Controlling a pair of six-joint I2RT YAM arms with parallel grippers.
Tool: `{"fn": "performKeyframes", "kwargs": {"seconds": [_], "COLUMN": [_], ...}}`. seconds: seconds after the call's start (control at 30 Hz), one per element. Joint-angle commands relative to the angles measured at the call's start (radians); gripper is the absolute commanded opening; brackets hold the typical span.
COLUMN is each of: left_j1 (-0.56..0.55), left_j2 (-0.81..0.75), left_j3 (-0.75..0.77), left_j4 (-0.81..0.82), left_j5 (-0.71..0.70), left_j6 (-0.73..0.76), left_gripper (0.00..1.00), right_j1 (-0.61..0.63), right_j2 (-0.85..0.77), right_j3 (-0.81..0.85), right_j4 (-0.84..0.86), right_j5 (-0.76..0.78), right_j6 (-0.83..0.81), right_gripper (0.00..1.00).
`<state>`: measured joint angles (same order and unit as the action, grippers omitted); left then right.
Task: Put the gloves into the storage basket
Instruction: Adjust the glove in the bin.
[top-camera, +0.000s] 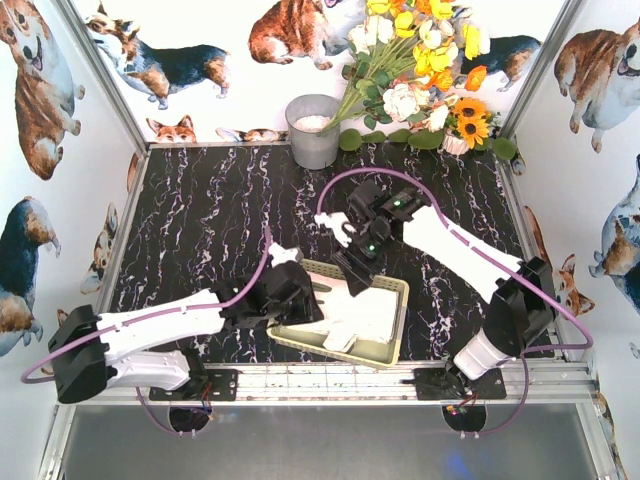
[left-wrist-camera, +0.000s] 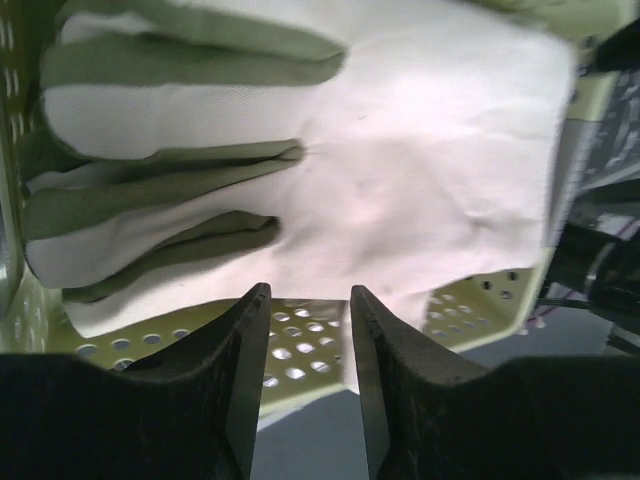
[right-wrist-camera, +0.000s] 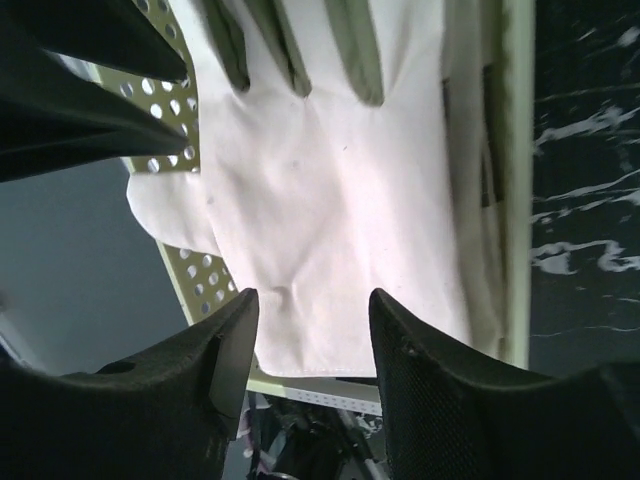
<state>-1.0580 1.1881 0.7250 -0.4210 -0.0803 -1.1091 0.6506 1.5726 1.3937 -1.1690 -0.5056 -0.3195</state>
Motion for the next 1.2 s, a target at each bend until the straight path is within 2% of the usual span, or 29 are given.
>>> {"fn": "performKeyframes", "kwargs": {"seconds": [0.0,0.13,0.4,0.73,0.9,1.03,1.1,1.17], "left_j1": [0.007,0.051,0.106,0.113,0.113,0.127,0.163,0.223], "left_j2": [-0.050,-0.025,0.134,0.215,0.172,0.103,0.076,0.058], "left_j3": [0.097,0.080,0.053,-0.002,0.094,0.190,0.255,0.328], "left_j4": [-0.086,0.017,0.189,0.214,0.144,0.080,0.033,-0.014], "left_j5": [-0.036,0.029,0.084,0.122,0.089,0.058,0.059,0.065], "left_j6": [0.085,0.133,0.184,0.233,0.264,0.326,0.384,0.459], "left_gripper": [0.33,0.35,0.36,0.38,0.46,0.61,0.66,0.77], "right_j1": [0.009,0.009,0.009,0.009,0.004,-0.002,-0.004,-0.007], "right_j2": [-0.032,-0.039,-0.013,0.024,-0.069,-0.163,-0.219,-0.278], "right_j3": [-0.076,-0.151,-0.265,-0.294,-0.276,-0.189,-0.135,-0.088], "right_j4": [-0.005,0.035,0.153,0.266,0.267,0.202,0.187,0.192], "right_j5": [-0.037,-0.016,0.080,0.274,0.248,0.215,0.250,0.318], "right_j6": [0.037,0.056,0.113,0.158,0.152,0.167,0.194,0.229], "right_gripper": [0.49,0.49,0.50,0.50,0.51,0.55,0.58,0.63]}}
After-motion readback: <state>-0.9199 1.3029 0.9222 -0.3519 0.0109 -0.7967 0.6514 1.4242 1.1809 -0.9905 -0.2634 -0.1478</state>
